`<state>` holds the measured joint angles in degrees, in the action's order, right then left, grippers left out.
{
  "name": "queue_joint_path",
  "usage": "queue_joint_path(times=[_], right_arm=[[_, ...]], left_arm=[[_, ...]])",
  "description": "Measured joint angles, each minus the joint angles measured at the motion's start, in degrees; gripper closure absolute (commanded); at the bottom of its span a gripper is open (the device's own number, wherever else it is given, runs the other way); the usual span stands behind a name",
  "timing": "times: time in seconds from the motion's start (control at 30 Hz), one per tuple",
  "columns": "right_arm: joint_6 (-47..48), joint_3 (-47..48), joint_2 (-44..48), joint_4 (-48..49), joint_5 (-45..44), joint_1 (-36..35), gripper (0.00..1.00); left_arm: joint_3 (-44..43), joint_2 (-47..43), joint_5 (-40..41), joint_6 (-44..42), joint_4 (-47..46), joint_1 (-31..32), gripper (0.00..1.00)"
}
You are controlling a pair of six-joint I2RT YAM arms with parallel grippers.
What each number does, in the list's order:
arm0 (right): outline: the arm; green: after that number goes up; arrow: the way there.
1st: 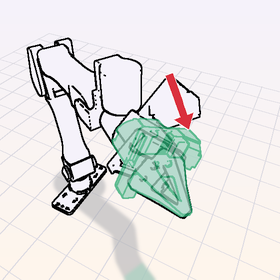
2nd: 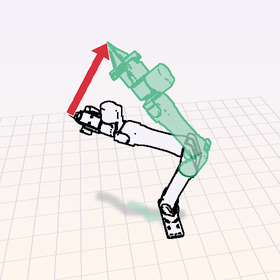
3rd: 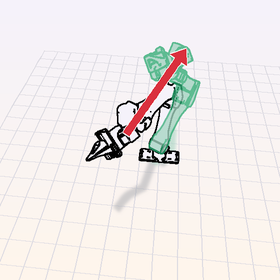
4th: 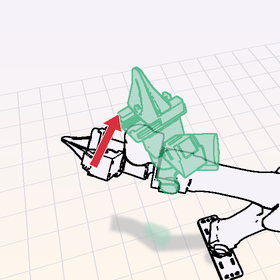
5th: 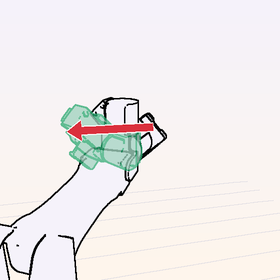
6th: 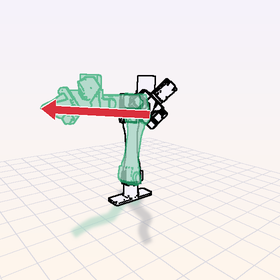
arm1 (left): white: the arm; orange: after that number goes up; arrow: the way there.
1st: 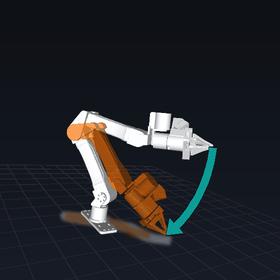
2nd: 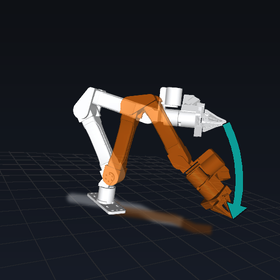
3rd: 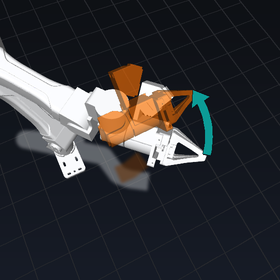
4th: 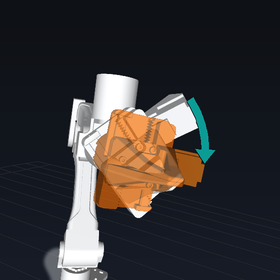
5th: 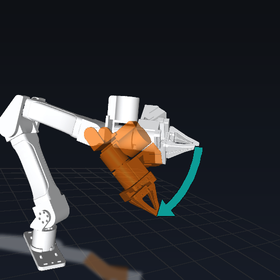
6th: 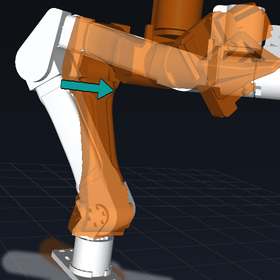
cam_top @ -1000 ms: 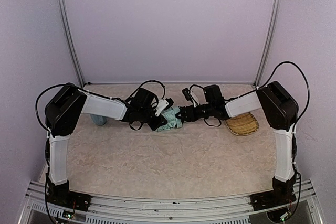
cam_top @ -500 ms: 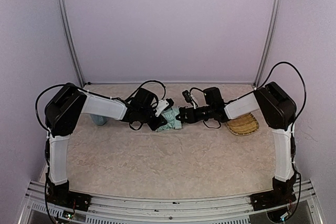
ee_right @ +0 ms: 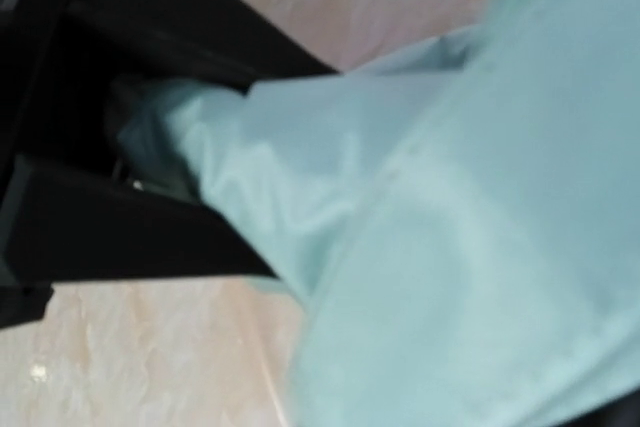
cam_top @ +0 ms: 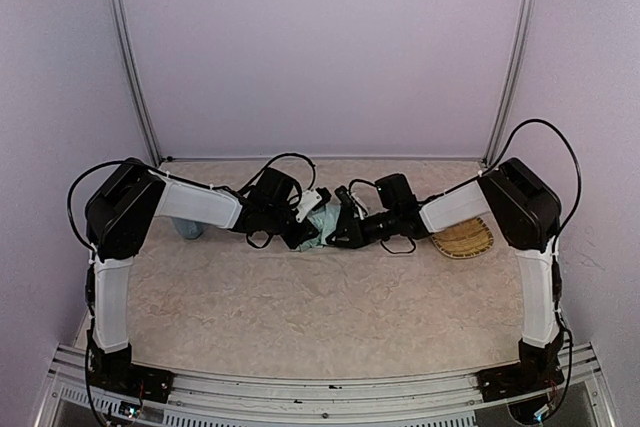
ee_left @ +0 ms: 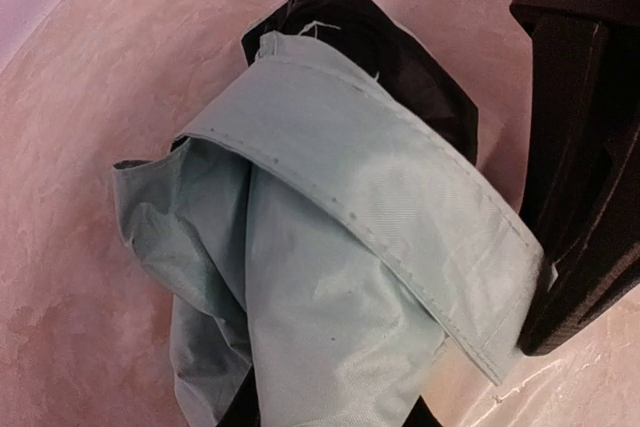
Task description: Put away the umbrella
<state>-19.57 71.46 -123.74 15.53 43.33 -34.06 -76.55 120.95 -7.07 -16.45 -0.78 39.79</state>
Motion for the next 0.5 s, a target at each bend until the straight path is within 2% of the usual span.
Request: queue_joint_path(times=[0.1,0.4,0.5], right_arm=[[-0.48,0.00,-0.02,0.07,0.15,-0.02,1.00],[-2.05,-1.11,-0.02,2.12,1.36,0.50,1.00],[-0.42,-1.75,0.13,2.49,1.25,0.37,1.00]], left_arm=[[0.00,0.00,0.00,-0.17,0.00,0.00,1.00],[0.00,0.00,-0.33,0.26,0.00,-0.31,1.00],[0.00,0.02,-3.15,1.88,-0.13,-1.46,1.00]])
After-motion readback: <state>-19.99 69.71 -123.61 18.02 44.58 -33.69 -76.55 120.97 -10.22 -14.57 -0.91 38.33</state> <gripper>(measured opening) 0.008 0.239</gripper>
